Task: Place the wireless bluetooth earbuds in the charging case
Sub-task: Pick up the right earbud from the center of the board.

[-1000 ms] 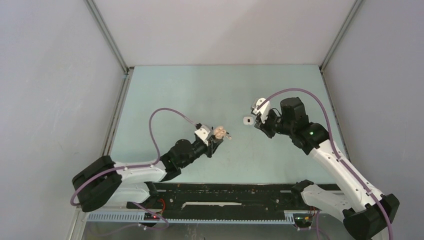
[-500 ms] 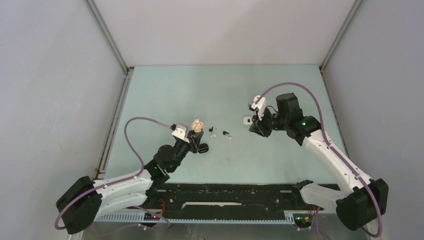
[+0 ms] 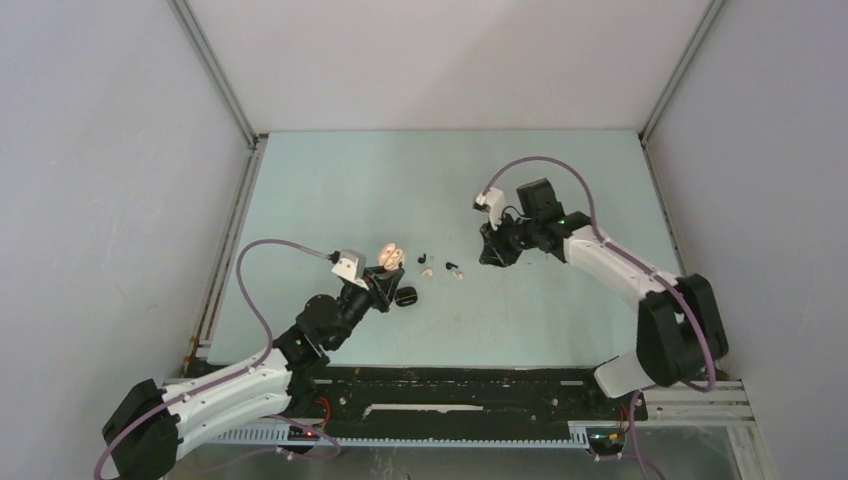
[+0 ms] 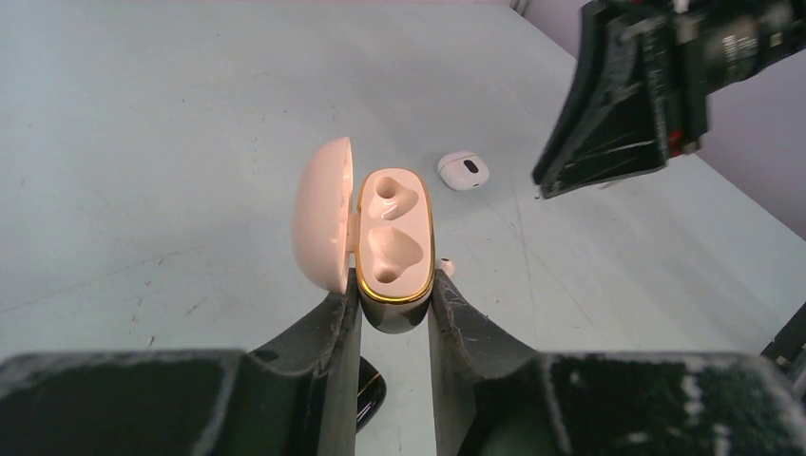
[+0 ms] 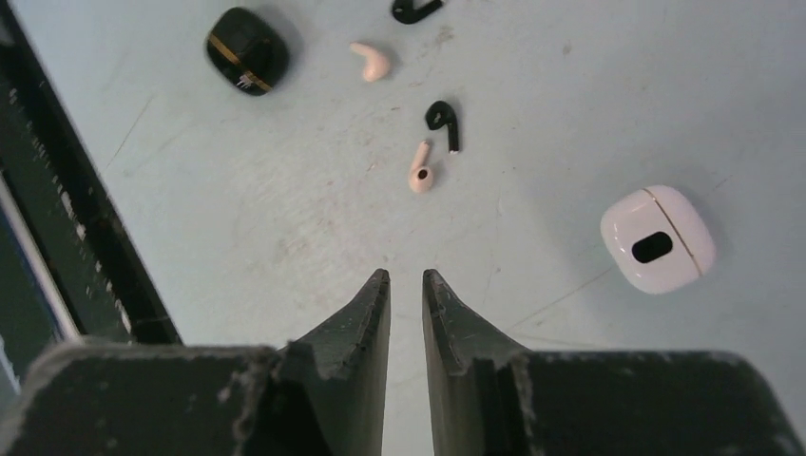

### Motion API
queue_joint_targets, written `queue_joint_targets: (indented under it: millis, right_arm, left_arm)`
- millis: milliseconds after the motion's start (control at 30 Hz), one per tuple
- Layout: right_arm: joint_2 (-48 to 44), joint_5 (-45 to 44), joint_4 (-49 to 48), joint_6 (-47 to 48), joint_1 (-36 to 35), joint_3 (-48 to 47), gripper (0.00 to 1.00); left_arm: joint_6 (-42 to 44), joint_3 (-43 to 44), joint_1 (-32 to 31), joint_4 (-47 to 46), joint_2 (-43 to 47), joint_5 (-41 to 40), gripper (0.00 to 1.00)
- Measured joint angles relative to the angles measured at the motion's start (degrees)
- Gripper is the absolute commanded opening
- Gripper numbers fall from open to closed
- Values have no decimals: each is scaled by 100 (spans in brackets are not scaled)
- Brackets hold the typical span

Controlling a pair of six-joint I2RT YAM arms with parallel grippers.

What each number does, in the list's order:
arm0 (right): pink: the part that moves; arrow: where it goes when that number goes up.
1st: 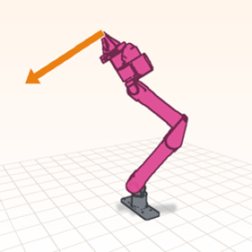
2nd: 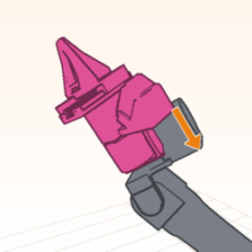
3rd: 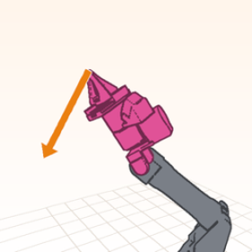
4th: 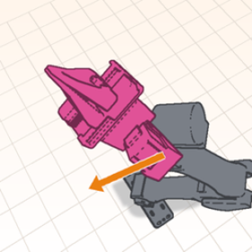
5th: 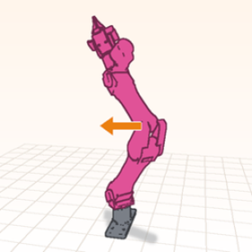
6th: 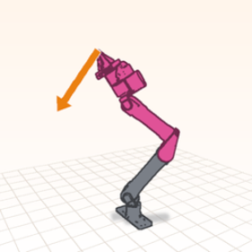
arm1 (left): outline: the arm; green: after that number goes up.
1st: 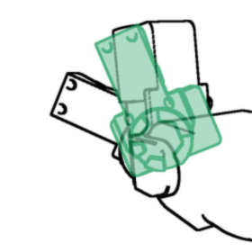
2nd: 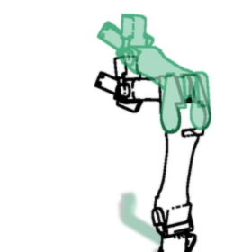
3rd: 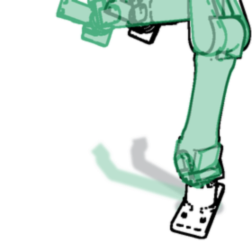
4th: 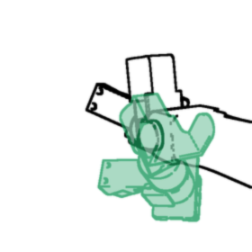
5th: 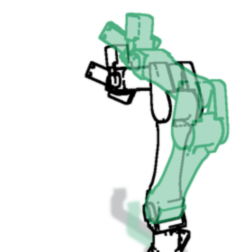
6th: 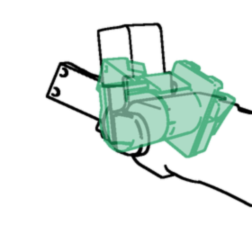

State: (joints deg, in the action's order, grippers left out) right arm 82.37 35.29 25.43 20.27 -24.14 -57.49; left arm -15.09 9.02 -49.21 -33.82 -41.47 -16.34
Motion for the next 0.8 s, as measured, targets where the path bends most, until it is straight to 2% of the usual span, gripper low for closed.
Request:
queue_joint_targets:
  millis: [133,233,367,567,800]
  right_arm:
    - [597,-623,-691,-752,-400,0,29]
    - [798,-964,-1130,-881,-894,0,36]
    - [1283,-1113,-1456,-861,-1377,-133,39]
    - [2201,-1300,-1502,-761,-1447,-667,43]
    - [2658,-1231,-1482,-756,-1440,-1099,47]
  left_arm:
    - [-122,15,-15,518,385,2,1]
    - [-173,118,-46,892,623,-2,1]
    - [-245,297,-118,1261,863,-15,1]
    - [-297,358,-201,1561,966,-83,1]
    - [-299,468,-232,1882,962,-103,2]
